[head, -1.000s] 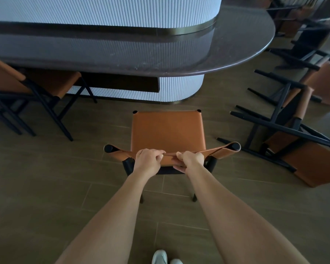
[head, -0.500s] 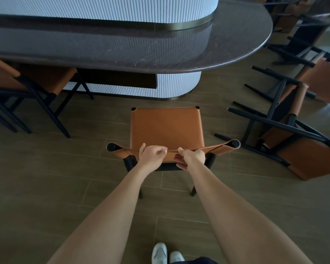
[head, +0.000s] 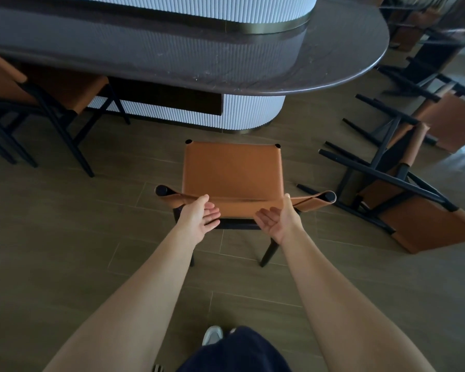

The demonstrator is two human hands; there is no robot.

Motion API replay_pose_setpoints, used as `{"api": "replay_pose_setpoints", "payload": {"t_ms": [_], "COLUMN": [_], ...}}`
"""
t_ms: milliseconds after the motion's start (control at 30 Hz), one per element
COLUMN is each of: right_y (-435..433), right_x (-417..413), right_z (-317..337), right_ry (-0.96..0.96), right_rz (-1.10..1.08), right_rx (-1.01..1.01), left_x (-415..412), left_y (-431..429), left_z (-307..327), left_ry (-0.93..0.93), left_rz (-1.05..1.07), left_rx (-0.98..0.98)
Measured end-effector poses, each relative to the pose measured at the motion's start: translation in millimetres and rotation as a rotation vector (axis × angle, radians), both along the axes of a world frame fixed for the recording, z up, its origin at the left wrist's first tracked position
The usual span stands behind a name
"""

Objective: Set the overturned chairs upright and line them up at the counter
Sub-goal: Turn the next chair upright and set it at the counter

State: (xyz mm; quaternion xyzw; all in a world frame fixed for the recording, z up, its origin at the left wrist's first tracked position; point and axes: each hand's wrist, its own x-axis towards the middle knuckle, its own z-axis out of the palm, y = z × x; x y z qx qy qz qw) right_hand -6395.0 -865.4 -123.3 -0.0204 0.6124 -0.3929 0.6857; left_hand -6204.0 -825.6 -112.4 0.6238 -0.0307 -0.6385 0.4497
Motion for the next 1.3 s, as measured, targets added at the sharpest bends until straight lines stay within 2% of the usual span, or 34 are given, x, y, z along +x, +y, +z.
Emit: {"api": "replay_pose_setpoints", "payload": {"t_ms": [133, 267, 467, 633, 733, 867, 1000, 1133, 1300], "right_y": [-12, -29, -54, -62, -72, -83, -90, -106, -146], "right_x": [-6, -7, -13, -12, -10, -7, -4, -3, 1], "right_z": [3, 4, 0, -11, -13, -11, -7, 4, 27], "right_ry": [-0.010, -0.011, -0.039, -0.013, 0.027, 0.011, 0.000, -0.009, 0.001], "right_rz": [-0.055, -0.025, -0.013, 0.002, -0.007, -0.027, -0.043, -0.029, 0.074], "right_rx": [-0.003, -0.021, 0.059, 0.116, 0.105, 0.108, 0.128, 0.099, 0.039], "left_x": [-9, -18, -26, -35, -31, -18, -18, -17, -12], "left_y": [-11, -31, -54, -61, -69, -77, -84, -104, -143], "left_z": [1, 2, -5, -12, -10, -10, -10, -3, 24], "left_ry": [0.177, 0.200, 0.196, 0.277, 0.242, 0.112, 0.097, 0.001, 0.153], "left_rz": [0.069, 0.151, 0.305, 0.420, 0.408, 0.328, 0.334, 0.290, 0.434], "left_rx": [0.047, 0.041, 0.126, 0.097, 0.102, 0.164, 0.178, 0.208, 0.050]}}
